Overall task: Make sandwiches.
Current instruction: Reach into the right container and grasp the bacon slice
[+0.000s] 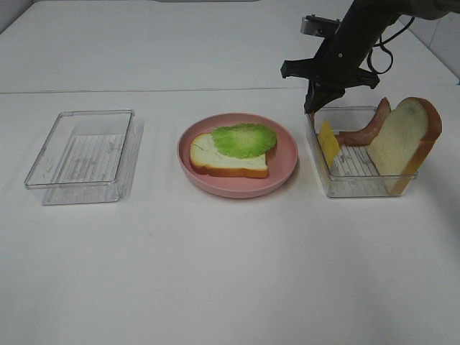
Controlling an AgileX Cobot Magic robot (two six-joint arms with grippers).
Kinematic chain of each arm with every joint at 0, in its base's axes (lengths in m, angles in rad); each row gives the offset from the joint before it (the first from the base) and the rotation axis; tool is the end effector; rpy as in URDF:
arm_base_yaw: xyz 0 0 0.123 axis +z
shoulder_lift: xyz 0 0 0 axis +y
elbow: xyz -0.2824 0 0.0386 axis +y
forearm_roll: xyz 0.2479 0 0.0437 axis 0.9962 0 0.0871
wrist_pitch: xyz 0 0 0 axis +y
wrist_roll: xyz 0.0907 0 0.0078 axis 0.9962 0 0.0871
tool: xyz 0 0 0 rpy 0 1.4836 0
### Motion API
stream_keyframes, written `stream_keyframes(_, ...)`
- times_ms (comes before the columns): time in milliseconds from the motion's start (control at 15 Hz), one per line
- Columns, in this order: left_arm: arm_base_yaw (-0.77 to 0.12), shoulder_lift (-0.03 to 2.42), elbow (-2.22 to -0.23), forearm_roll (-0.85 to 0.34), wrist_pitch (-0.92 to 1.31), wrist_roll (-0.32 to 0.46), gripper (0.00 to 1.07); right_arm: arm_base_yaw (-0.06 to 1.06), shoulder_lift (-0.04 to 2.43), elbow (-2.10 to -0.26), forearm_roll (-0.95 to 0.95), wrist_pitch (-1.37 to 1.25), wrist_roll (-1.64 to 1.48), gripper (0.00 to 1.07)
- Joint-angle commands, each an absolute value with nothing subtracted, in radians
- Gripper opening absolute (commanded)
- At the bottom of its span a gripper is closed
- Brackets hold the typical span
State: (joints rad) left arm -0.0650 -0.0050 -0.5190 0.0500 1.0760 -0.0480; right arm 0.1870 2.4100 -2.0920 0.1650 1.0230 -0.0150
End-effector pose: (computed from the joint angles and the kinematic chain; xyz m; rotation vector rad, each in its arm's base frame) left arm -0.0083 0.0046 0.2812 0.0138 2.0346 -0.0113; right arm 0.5022 0.1080 0.1614 -0.1957 2.8217 0.2570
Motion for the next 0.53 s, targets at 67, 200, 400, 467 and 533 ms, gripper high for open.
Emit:
stream_keyframes(67, -0.07, -0.026, -0.517, 0.051, 1.07, -0.046, 0.98, 0.187, 2.412, -2.098, 0.149, 1.018, -0.023, 0.0)
stream_keyframes(200, -0.07, -0.026, -0.517, 0.051, 1.07, -0.046, 0.98, 0.187, 2.412, -2.098, 0.147, 1.018, -0.023, 0.0)
stream_keyframes(400, -0.07, -0.026, -0.517, 0.051, 1.07, -0.046, 0.98, 0.187, 2.402, -2.099, 0.147, 1.053, -0.019, 0.0)
stream_keyframes(467, -0.07, -0.026, -0.517, 0.051, 1.07, -0.046, 0.98, 0.187, 2.389, -2.099, 0.147, 1.067, -0.019, 0.0)
stream_keyframes(533, -0.07, -0.026, -0.517, 0.051, 1.07, -0.046, 0.98, 0.187, 2.358, -2.099, 0.146, 1.081, -0.019, 0.0)
